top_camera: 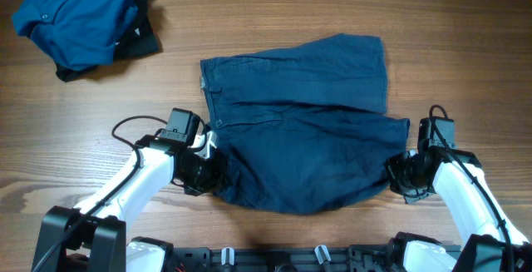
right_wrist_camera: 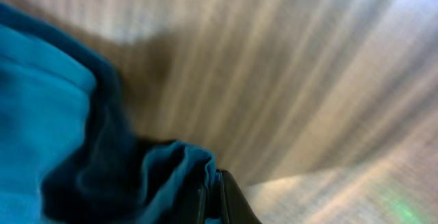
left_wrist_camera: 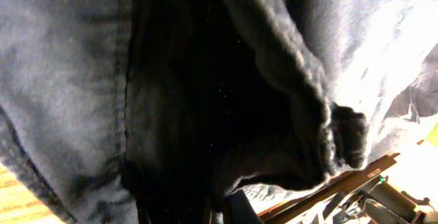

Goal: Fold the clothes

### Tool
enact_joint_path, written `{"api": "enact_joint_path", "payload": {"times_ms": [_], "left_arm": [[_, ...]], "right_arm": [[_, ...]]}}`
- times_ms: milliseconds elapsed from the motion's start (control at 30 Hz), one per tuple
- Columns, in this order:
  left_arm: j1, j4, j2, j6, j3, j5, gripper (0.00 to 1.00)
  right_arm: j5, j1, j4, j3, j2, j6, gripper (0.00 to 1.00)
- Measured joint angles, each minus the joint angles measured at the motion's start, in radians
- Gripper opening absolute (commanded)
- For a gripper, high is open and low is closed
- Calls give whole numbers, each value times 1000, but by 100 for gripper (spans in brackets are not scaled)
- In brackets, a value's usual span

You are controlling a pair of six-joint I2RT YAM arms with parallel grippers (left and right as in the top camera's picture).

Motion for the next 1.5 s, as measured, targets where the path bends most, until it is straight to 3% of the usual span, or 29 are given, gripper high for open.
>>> {"api": "enact_joint_path", "payload": {"times_ms": [267, 467, 767, 1133, 1500], "left_arm": [[0, -60, -41, 2, 0, 12, 4], [0, -90, -188, 3, 0, 20, 4], [0, -123, -256, 2, 0, 23, 4], [0, -222, -374, 3, 93, 6, 4], [0, -313, -569, 3, 122, -23, 4]], "right_arm": [[-4, 0, -234, 55, -111, -104, 4], [-4, 0, -293, 58, -250, -151, 4], [-4, 0, -372, 135, -409, -178, 4], [42, 0, -489, 410, -423, -233, 4], [84, 0, -539, 421, -423, -240, 4]]}}
